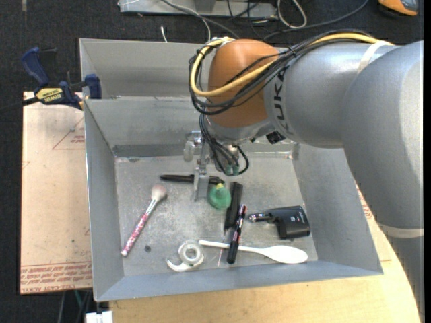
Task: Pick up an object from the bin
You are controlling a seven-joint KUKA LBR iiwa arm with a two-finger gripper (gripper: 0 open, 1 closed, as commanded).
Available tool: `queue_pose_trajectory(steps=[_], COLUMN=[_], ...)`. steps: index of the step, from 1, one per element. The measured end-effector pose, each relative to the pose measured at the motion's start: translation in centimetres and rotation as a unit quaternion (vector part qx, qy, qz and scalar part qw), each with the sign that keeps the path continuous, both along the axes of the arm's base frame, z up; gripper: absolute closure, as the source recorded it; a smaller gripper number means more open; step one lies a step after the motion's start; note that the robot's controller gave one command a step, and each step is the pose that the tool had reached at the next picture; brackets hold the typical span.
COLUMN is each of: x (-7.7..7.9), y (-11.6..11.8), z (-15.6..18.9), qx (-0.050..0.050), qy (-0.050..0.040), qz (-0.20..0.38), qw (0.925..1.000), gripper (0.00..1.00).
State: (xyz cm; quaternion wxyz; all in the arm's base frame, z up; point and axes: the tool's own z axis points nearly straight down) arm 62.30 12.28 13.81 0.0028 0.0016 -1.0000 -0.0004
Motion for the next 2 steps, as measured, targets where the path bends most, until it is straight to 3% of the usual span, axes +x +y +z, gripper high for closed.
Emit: queue_pose_trajectory(steps=[1,2], x=[0.2,0.3], y=[-0.1,-1.3], z=[0.5,-6.8], qx=[0.000,0.001], qy=[-0.0035,-0.0033], qz=[-0.002,-0.003], qw=[1.0000,1.0000], gripper=[0.00,0.00])
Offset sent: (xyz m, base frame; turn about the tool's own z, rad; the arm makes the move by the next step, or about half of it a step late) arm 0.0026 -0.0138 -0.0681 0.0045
